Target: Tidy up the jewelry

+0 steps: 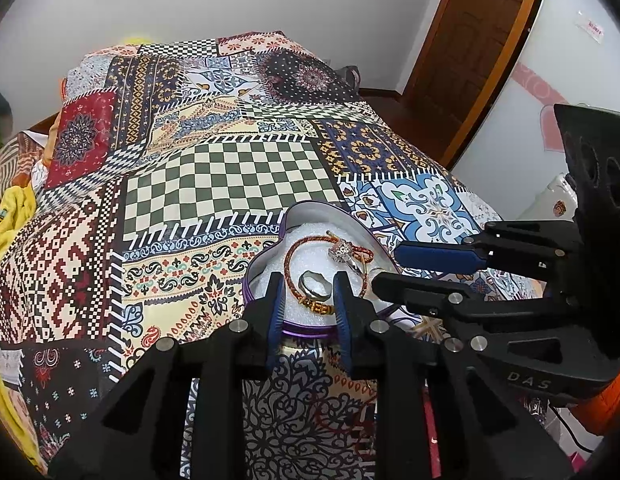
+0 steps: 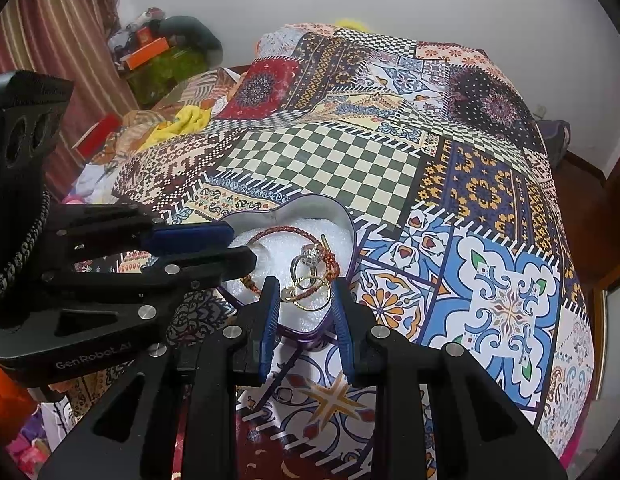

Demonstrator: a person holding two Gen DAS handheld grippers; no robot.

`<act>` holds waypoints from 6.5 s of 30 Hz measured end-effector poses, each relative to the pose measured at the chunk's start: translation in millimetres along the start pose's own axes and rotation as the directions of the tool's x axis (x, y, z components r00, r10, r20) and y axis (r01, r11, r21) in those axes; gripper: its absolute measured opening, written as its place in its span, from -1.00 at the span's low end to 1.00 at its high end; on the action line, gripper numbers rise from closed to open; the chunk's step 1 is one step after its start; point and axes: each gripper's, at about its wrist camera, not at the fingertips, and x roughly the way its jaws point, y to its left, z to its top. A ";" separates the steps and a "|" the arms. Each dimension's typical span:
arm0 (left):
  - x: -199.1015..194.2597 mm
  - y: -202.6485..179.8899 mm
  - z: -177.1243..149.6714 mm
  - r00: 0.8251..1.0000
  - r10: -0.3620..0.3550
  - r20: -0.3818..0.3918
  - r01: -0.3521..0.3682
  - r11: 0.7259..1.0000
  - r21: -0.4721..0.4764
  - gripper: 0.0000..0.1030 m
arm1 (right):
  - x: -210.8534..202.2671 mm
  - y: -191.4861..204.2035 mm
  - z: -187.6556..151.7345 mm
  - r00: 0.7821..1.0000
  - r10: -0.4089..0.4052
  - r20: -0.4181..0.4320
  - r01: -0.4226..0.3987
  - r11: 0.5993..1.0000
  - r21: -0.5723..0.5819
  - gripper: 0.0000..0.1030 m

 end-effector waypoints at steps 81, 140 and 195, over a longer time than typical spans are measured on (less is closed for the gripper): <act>15.5 -30.3 -47.9 0.998 0.031 -0.061 -0.027 0.997 0.065 -0.82 | -4.8 15.8 -54.8 0.997 -0.041 -0.059 0.040 0.999 -0.027 -0.39; -56.4 -10.2 3.5 0.985 0.071 0.156 -0.076 0.997 0.029 -0.83 | -40.3 7.8 11.4 0.990 -0.058 0.126 0.060 0.998 -0.012 -0.84; -37.6 2.3 1.1 0.993 0.072 0.098 -0.073 0.997 0.006 -0.82 | 4.4 22.7 25.9 0.999 -0.050 -0.002 0.050 0.995 -0.088 -0.75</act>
